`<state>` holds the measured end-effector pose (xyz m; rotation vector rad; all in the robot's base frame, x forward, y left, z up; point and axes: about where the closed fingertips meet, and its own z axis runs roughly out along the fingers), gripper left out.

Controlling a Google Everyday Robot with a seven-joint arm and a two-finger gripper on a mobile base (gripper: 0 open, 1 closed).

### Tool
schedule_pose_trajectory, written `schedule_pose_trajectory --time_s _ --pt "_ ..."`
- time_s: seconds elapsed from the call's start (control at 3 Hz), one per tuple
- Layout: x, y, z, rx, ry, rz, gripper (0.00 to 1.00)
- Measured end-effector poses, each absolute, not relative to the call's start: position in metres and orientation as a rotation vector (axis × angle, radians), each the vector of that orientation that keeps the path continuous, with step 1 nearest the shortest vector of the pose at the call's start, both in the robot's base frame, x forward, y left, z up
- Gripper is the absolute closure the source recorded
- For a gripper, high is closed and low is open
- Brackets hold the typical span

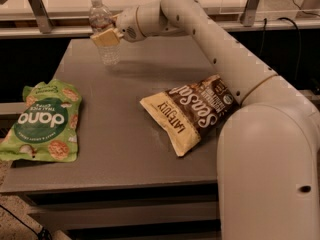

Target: Move water bottle near green rice chip bag

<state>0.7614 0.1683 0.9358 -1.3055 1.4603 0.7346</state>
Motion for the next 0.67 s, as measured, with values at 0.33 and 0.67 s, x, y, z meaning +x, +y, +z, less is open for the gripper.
schedule_pose_trajectory --time_s 0.33,0.67 --pt "0.7317 0.2011 0.9377 -1.368 1.401 0.822 1.0" --pt "0.7315 0.2016 0.9376 -1.368 1.401 0.823 1.0"
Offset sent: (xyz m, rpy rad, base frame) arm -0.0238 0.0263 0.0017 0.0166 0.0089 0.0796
